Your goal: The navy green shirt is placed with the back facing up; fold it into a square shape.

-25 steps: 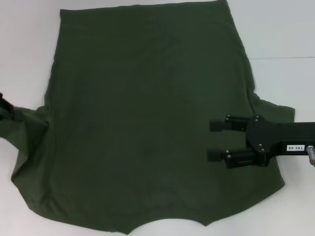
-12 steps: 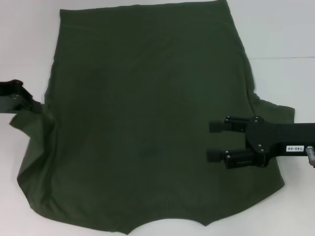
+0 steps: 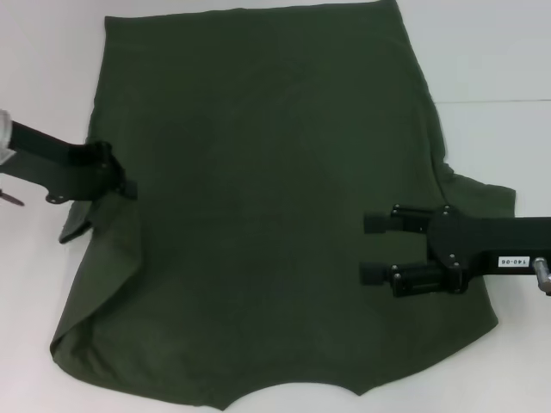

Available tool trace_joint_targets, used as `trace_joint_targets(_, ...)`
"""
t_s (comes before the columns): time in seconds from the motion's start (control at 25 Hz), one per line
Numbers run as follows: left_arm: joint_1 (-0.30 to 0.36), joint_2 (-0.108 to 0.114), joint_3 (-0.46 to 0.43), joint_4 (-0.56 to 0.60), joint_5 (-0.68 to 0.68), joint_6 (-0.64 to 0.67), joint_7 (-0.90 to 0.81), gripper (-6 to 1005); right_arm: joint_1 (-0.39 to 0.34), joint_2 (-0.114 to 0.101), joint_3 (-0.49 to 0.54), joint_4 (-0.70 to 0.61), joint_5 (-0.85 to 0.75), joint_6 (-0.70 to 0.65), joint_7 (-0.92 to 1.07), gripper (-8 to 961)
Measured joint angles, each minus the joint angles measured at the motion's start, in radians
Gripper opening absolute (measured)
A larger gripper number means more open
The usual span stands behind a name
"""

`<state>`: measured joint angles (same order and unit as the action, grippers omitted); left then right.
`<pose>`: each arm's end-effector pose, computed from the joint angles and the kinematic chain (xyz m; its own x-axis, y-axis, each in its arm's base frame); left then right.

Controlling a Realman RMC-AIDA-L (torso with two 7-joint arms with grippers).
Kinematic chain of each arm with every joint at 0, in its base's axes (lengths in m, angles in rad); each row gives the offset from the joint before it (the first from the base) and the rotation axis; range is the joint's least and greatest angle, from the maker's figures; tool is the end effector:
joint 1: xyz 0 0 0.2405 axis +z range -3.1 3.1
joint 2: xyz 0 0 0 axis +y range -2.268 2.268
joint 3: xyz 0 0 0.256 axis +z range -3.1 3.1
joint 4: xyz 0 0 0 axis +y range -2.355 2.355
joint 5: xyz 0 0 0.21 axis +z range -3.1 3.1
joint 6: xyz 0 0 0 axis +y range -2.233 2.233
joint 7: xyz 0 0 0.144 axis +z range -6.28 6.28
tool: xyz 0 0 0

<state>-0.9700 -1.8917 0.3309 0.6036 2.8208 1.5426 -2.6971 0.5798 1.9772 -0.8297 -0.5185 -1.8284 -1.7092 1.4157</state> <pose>-0.2345 0.4233 0.0738 0.0493 0.9673 0.2487 0.9924 -0.0192 -0.1219 0.2415 0.3247 0.0123 0.7471 -0.3663 -0.5546 -0.3986 -0.9147 0.0670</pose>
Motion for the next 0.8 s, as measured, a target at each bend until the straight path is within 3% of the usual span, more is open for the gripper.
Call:
trace_joint_targets(0.4, -0.016, -0.059, 0.04, -0.079, -0.002, -0.17, -0.025, 78, -0.002, 0.0, 0.0, 0.002, 0.0, -0.001, 0.0, 947)
trace_joint_targets(0.8, -0.044, -0.134, 0.079, -0.105, -0.003, -0.313, -0.019, 440, -0.002, 0.001, 0.0, 0.003, -0.001, 0.007, 0.0, 947)
